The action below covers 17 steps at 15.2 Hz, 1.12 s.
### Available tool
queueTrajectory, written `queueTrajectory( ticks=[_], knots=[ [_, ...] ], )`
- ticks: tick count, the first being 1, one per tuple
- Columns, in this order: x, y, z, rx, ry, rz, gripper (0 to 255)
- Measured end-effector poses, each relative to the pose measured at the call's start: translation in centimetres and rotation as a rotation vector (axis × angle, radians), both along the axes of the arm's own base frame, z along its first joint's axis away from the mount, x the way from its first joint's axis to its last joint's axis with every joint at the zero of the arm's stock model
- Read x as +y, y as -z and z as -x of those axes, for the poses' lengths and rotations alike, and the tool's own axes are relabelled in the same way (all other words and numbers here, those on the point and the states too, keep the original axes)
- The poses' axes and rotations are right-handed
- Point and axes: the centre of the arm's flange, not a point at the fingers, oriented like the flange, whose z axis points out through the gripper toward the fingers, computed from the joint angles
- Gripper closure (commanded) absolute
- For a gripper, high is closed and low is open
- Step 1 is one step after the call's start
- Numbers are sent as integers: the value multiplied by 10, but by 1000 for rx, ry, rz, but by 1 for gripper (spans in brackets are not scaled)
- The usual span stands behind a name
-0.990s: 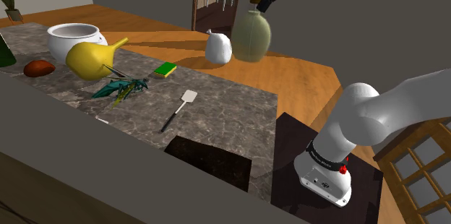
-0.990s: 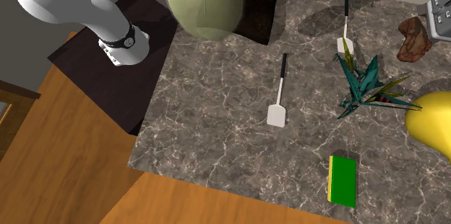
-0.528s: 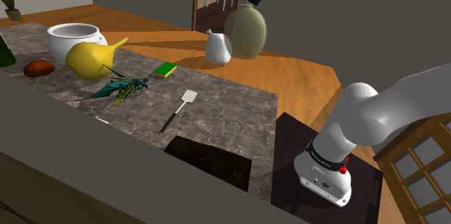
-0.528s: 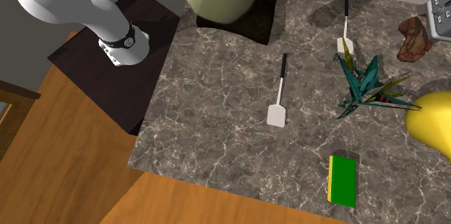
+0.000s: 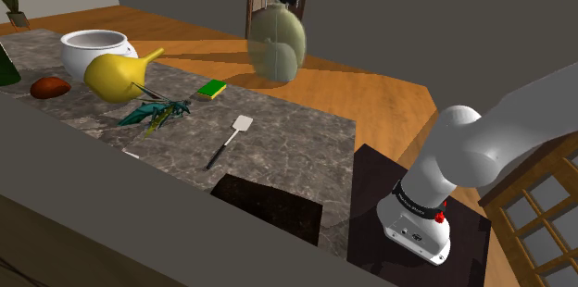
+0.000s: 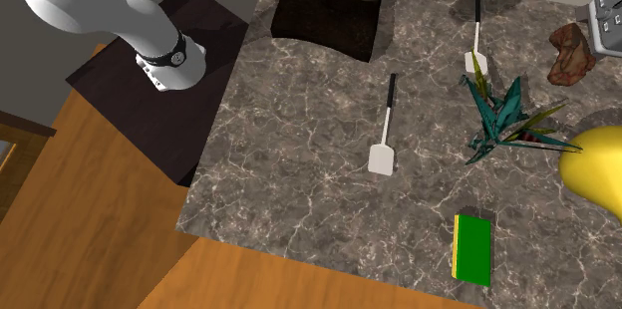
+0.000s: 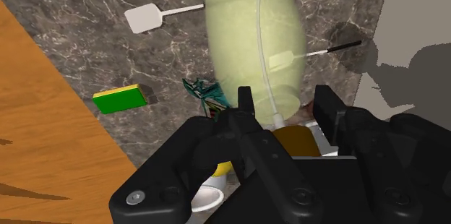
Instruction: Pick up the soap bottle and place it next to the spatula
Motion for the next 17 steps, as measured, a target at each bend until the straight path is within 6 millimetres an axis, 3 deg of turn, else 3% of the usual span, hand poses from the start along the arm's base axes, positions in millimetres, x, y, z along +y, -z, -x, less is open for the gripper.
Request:
queueTrajectory(
  ticks=[17],
  knots=[
    [216, -3, -53, -1, -2, 0, 255]
  ],
)
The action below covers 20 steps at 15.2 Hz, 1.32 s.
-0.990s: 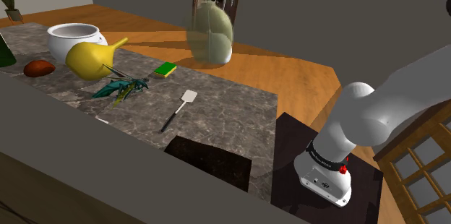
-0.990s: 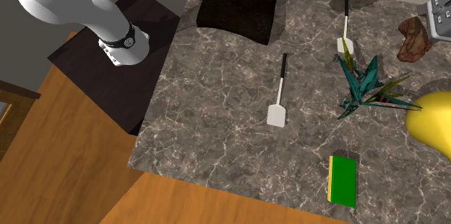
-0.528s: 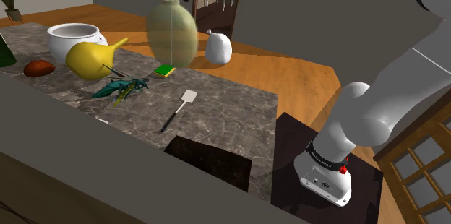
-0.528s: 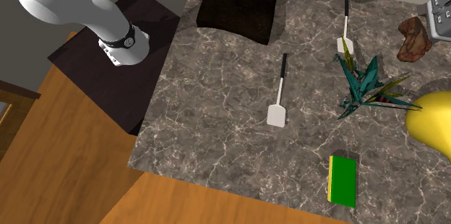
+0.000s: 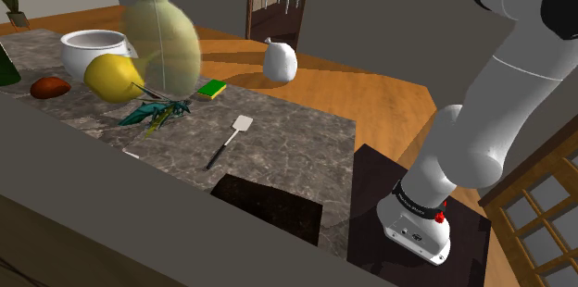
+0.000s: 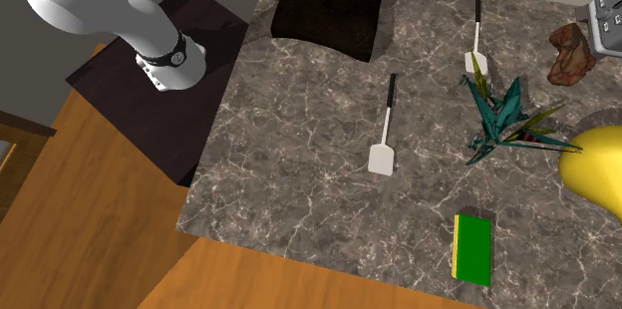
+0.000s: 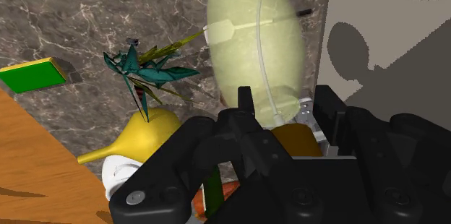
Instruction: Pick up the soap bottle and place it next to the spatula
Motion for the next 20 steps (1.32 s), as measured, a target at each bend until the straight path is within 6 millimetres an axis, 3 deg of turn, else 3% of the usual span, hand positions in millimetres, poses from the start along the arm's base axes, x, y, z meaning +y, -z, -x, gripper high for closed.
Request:
queueTrajectory(
  ticks=[2, 4, 20],
  knots=[
    [23, 1, -3, 0, 0, 0, 255],
    [31, 6, -7, 0, 1, -1, 255],
    [35, 89, -8, 0, 2, -1, 255]
  ],
)
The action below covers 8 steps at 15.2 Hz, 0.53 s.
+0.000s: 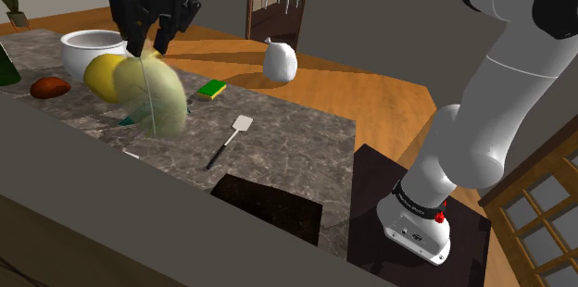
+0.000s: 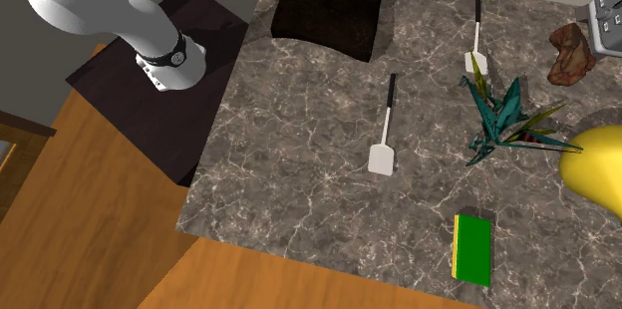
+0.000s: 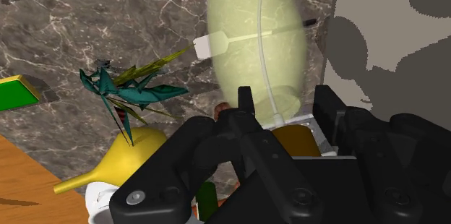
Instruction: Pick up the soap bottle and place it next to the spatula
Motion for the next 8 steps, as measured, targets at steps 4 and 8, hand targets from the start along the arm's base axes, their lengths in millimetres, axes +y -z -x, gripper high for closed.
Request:
queueTrajectory(
  ticks=[4, 8],
  knots=[
    [-1, 22, 0, 0, 0, 0, 255],
    [0, 43, 0, 0, 0, 0, 255]
  ],
)
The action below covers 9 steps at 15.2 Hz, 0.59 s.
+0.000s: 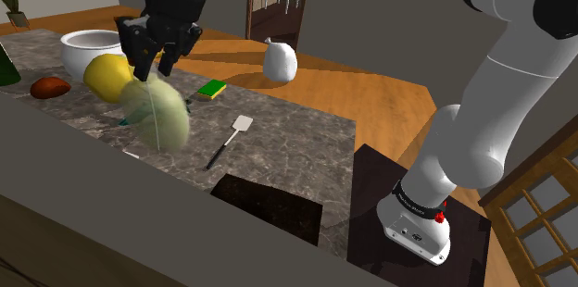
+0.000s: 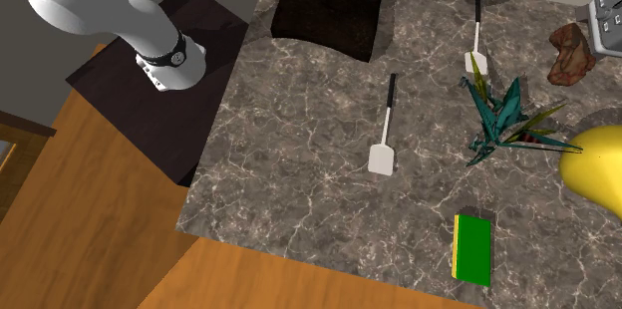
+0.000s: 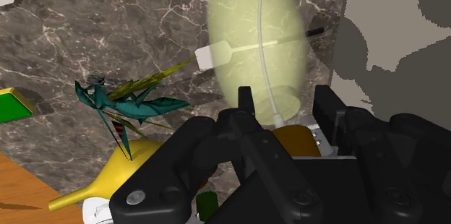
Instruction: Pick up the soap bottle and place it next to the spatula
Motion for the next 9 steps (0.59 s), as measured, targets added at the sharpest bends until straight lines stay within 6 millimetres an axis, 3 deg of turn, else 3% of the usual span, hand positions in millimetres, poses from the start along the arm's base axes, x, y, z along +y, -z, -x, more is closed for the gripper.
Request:
queueTrajectory(
  ticks=[9],
  knots=[
    [0, 47, 1, 0, 0, 0, 255]
  ],
)
